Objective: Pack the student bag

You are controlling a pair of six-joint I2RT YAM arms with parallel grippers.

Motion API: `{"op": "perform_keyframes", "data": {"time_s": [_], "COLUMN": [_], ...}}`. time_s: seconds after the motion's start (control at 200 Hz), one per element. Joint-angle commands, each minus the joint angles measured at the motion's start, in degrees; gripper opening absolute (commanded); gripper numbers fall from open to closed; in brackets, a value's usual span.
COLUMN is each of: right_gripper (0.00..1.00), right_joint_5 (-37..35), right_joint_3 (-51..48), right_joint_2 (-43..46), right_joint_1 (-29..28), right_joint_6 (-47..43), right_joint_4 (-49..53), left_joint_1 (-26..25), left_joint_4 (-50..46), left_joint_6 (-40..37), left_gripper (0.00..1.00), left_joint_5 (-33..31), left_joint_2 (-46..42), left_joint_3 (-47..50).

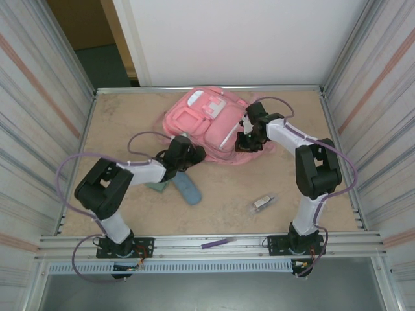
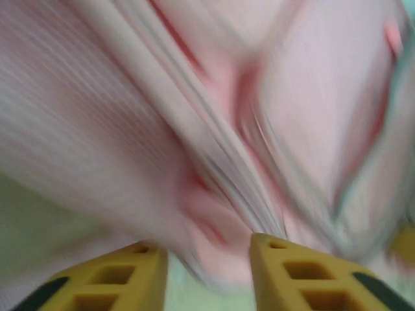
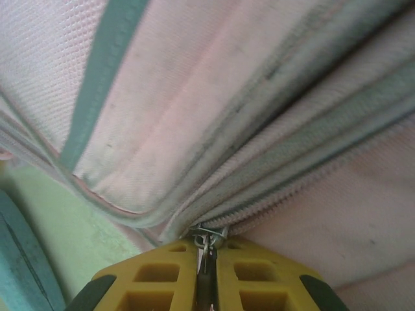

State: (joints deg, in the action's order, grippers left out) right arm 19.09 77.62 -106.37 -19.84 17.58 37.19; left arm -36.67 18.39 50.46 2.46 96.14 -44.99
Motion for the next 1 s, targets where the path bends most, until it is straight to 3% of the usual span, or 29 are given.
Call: {"op": "perform_keyframes", "data": {"time_s": [0.0,0.085,0.251,0.586,0.877,0.932,0.992], "right_gripper": [0.11,0.12,0.12,0.13,0.14,0.17,0.18], "right_joint_5": [3.8,4.8,5.5,5.4,3.4,4.7,1.9], "right_joint_3": [1.2,0.8,1.1,0.3,0.3,1.5,4.0], "right_joint_2": [3.2,4.4,3.8,4.9,5.3,4.4,3.3], "right_joint_1": [1.6,2.7,3.2,2.6,2.1,2.1,1.7], "right_joint_6": [-2.0,-2.2,-3.0,-4.2,-6.7,-8.9,-12.8], "right_joint_4": [-5.9,-6.3,-6.7,-5.4,-4.2,-2.3,3.1], "left_joint_1": [-1.4,-0.1,5.8,17.3,18.2,18.3,18.3], "left_joint_4": [-9.0,-16.7,-24.9,-24.9,-21.9,-21.7,-21.8], "left_joint_6": [-5.4,-8.2,-11.6,-12.3,-8.4,-8.6,-9.1], "left_gripper": [0.49,0.55,0.58,0.55,0.57,0.54,0.42], "left_joint_5": [-0.1,-1.4,3.5,11.8,17.2,17.5,17.0], "left_joint_2": [-8.0,-11.6,-12.7,2.4,9.0,9.9,10.9], "left_joint_3": [1.9,0.3,-6.9,-19.8,-22.1,-22.9,-24.1]}}
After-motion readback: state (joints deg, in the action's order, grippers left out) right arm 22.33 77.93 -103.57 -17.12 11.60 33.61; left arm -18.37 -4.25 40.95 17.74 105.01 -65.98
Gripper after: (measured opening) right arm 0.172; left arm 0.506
